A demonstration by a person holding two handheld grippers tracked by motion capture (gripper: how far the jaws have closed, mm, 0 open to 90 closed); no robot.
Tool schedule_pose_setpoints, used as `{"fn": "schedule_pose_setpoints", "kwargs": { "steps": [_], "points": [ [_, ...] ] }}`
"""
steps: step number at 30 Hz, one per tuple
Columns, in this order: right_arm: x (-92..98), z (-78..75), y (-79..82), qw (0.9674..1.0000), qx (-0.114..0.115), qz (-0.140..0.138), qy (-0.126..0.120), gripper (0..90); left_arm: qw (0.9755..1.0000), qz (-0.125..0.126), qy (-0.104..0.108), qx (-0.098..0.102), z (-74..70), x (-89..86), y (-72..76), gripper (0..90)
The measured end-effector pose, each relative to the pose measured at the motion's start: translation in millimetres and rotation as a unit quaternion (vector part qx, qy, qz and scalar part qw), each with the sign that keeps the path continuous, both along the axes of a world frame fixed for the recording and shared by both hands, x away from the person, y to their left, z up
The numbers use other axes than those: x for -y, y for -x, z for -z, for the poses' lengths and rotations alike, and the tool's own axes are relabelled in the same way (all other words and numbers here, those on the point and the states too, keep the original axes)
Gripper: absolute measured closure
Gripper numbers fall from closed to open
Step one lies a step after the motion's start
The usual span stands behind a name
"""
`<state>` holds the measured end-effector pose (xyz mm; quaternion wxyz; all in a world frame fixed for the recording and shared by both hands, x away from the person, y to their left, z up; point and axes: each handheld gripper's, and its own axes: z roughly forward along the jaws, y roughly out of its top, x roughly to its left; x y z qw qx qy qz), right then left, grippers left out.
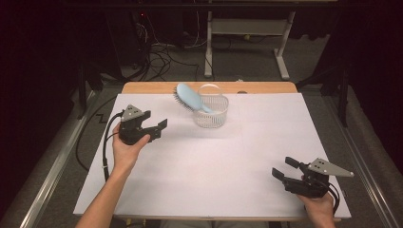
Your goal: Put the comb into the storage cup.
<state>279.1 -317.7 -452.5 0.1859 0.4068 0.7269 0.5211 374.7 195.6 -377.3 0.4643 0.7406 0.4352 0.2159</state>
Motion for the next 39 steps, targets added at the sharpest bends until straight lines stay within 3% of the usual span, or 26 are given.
{"fn": "schedule_pose_setpoints", "kwargs": {
  "steps": [27, 34, 39],
  "points": [
    [-0.6, 0.2, -0.2, 1.0, 0.0, 0.0, 0.001, 26.6, 1.0, -0.006, 0.002, -0.001, 10.7, -13.2, 15.2, 27.5],
    [-0.5, 0.3, -0.2, 1.0, -0.001, 0.001, 0.002, 26.8, 1.0, -0.005, -0.007, -0.001, 14.9, -15.8, 20.2, 27.5],
    [-0.2, 0.3, -0.3, 1.0, -0.001, 0.002, 0.002, 26.8, 1.0, -0.008, 0.0, -0.001, 17.7, -18.5, 23.7, 27.5]
  ]
}}
